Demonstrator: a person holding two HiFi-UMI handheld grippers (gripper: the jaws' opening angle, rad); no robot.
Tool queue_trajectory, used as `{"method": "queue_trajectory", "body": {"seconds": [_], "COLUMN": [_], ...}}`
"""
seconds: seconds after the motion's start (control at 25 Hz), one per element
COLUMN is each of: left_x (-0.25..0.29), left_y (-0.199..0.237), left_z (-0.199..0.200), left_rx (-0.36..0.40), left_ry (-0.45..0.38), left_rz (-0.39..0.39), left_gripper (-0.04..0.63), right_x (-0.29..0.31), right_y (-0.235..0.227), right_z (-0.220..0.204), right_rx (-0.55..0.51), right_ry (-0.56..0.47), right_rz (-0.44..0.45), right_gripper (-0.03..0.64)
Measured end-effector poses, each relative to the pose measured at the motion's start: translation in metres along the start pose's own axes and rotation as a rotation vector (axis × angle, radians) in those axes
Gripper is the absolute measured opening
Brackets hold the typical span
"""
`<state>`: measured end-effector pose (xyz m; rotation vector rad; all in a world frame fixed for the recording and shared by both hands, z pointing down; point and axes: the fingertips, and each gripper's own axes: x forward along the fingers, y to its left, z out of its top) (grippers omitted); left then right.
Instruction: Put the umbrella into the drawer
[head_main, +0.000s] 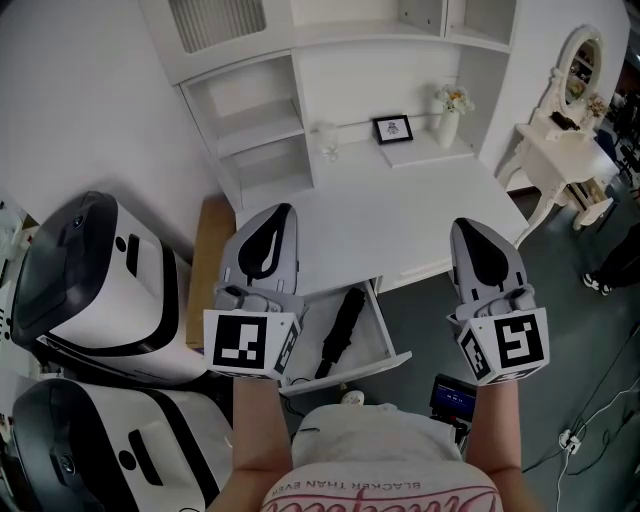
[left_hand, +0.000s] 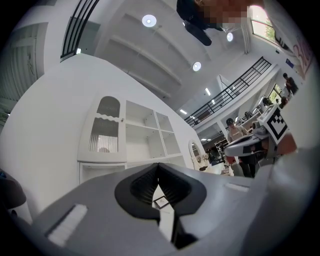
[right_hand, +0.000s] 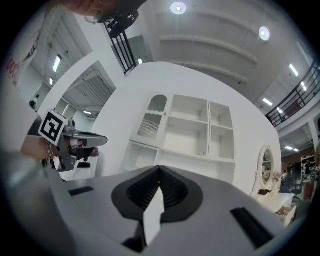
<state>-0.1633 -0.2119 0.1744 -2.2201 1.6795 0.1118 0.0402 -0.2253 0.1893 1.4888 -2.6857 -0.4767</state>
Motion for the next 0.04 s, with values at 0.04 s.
{"method": "queue_trajectory", "body": {"seconds": [0.04], "left_x": [-0.0010], "left_y": [-0.0003], "left_z": [-0.0004], "left_rx": [0.001], "left_ry": [0.000], "left_rz": [-0.001], "left_gripper": [0.011], "right_x": [-0.0007], "right_y": [0.0005], "right_z": [-0.0002], "right_rx": [0.001], "right_ry": [-0.001], "right_rz": [-0.001], "right_gripper": [0.009]}}
